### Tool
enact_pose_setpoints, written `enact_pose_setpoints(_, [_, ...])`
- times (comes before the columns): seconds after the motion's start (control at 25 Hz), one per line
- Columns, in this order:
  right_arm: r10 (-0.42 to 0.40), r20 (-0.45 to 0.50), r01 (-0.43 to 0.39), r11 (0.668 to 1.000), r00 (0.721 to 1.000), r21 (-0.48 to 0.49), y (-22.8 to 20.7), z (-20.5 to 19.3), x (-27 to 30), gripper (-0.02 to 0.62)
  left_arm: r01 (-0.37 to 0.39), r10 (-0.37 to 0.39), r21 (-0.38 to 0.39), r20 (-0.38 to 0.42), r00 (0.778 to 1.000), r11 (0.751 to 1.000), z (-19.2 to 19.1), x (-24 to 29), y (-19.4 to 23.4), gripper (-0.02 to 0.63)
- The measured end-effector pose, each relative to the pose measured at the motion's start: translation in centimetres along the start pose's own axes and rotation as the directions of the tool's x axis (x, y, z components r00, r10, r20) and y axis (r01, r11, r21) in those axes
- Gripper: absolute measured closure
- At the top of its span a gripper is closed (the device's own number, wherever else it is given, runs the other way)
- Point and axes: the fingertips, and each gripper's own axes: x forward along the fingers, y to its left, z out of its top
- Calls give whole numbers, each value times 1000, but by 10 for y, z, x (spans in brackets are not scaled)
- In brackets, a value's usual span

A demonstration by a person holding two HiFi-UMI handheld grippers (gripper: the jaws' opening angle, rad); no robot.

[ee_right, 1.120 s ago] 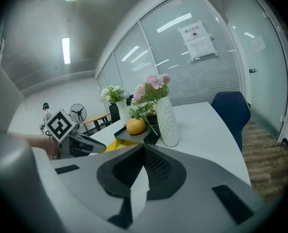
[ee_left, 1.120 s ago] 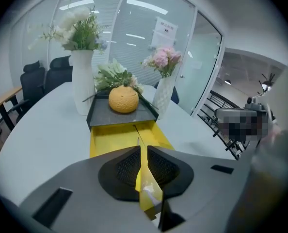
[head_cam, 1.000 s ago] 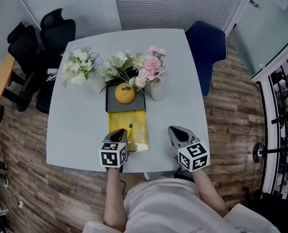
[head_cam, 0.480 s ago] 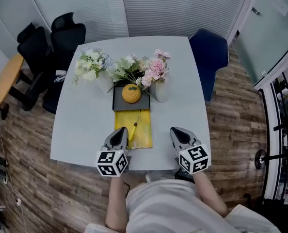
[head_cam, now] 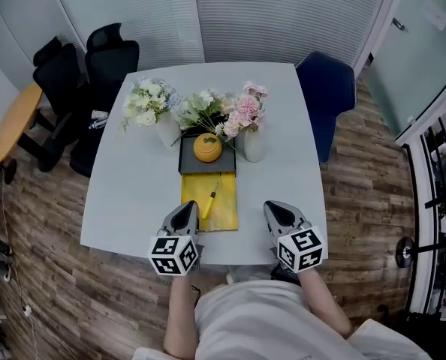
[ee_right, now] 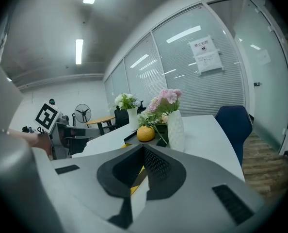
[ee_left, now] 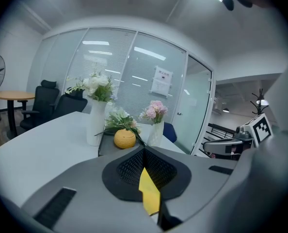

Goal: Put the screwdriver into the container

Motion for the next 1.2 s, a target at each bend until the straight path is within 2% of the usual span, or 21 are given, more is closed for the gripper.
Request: enact_pose_setpoints(1.2, [-5,2,5,1000,1000,10,0,-1,-3,580,25,-26,-9,-29,999,1000,-6,2,-3,601])
